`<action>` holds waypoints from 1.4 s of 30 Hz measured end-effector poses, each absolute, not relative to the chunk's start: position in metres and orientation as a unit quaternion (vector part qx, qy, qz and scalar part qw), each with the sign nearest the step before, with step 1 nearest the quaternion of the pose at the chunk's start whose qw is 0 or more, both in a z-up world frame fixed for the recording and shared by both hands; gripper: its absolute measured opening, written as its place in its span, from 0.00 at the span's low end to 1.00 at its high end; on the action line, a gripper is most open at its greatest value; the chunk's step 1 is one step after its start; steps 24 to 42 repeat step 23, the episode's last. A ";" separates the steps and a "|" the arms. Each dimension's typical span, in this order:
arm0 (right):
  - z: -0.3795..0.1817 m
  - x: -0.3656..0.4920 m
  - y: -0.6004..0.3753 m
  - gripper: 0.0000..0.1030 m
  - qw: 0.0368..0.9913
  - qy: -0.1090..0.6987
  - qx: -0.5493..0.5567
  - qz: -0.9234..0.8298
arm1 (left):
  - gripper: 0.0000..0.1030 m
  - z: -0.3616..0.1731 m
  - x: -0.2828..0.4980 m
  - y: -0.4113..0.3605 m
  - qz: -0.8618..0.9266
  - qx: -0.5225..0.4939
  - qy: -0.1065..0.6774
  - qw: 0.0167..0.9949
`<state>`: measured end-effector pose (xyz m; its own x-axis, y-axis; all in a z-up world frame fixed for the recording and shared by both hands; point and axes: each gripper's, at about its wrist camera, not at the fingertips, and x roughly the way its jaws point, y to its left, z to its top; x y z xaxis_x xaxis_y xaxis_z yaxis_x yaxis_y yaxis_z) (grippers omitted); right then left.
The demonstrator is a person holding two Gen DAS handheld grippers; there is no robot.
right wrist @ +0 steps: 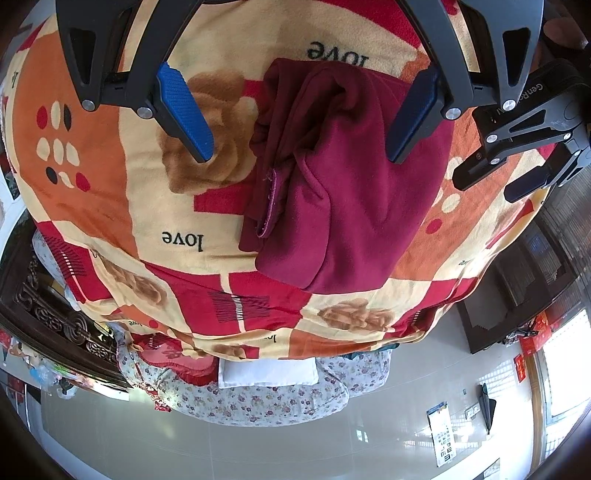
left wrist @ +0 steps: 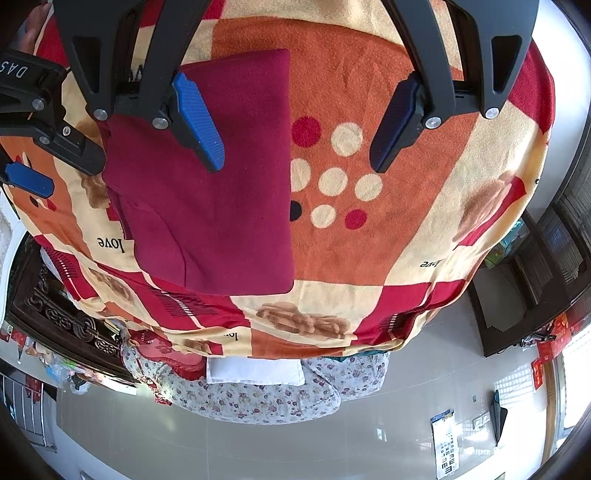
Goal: Fold small clothes
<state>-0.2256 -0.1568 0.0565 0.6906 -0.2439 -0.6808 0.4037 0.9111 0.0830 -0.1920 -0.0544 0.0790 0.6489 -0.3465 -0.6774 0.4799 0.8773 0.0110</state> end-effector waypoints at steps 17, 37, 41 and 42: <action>0.051 -0.220 -0.158 0.94 0.909 0.362 0.111 -0.174 | 0.78 0.078 -0.191 -0.057 -0.234 0.097 0.354 0.900; 0.049 -0.221 -0.162 0.94 0.907 0.366 0.114 -0.174 | 0.78 0.079 -0.191 -0.059 -0.240 0.105 0.343 0.902; 0.049 -0.221 -0.162 0.94 0.907 0.366 0.114 -0.174 | 0.78 0.079 -0.191 -0.059 -0.240 0.105 0.343 0.902; 0.049 -0.221 -0.162 0.94 0.907 0.366 0.114 -0.174 | 0.78 0.079 -0.191 -0.059 -0.240 0.105 0.343 0.902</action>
